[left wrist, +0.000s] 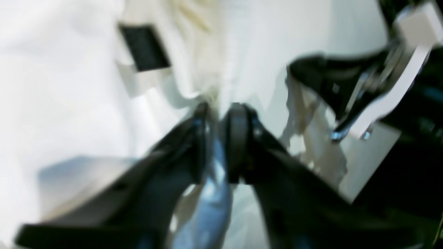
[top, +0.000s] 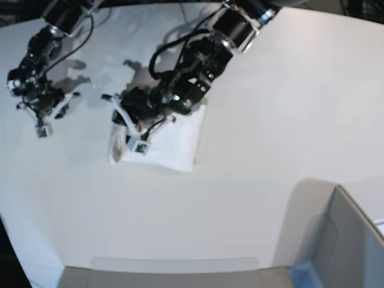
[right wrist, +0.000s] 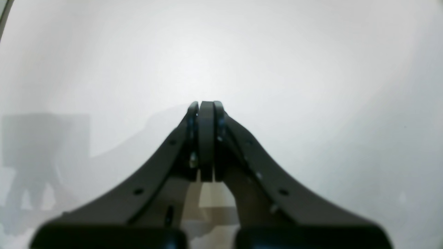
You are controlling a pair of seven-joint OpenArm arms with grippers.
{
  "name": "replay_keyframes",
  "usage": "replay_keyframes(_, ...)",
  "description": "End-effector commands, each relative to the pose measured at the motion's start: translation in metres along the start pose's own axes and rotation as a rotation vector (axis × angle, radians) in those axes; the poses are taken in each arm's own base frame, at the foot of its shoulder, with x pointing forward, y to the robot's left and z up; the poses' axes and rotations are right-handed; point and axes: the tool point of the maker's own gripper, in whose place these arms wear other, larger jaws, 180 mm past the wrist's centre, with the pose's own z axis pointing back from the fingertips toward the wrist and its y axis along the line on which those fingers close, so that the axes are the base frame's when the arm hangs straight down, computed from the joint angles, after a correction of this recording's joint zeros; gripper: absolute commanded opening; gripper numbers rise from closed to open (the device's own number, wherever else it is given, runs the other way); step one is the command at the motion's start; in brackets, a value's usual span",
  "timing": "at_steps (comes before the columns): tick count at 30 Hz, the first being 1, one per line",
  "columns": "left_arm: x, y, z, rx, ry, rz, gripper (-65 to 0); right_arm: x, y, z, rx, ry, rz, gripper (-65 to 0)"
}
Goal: Layout the t-shirt on the table in an organized manner, then fold the t-shirt properly
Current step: 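Press and tuck the folded bundle with both grippers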
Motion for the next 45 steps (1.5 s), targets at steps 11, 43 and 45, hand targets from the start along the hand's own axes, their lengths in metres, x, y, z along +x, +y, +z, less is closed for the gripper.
replay_keyframes(11,0.066,-0.035,0.032,-0.091,-0.270,-0.035,-31.9,-0.006,-0.002,0.001,-0.003,0.039,0.026,-65.0)
replay_keyframes(43,-0.030,0.134,0.047,0.251,-0.095,0.063,-46.3,0.110,0.152,-0.027,0.302,-0.137,0.238,-65.0)
replay_keyframes(45,-0.041,0.131,0.049,0.246,-0.083,0.074,-50.6,0.114,0.150,-0.034,0.317,-0.138,0.231,-65.0)
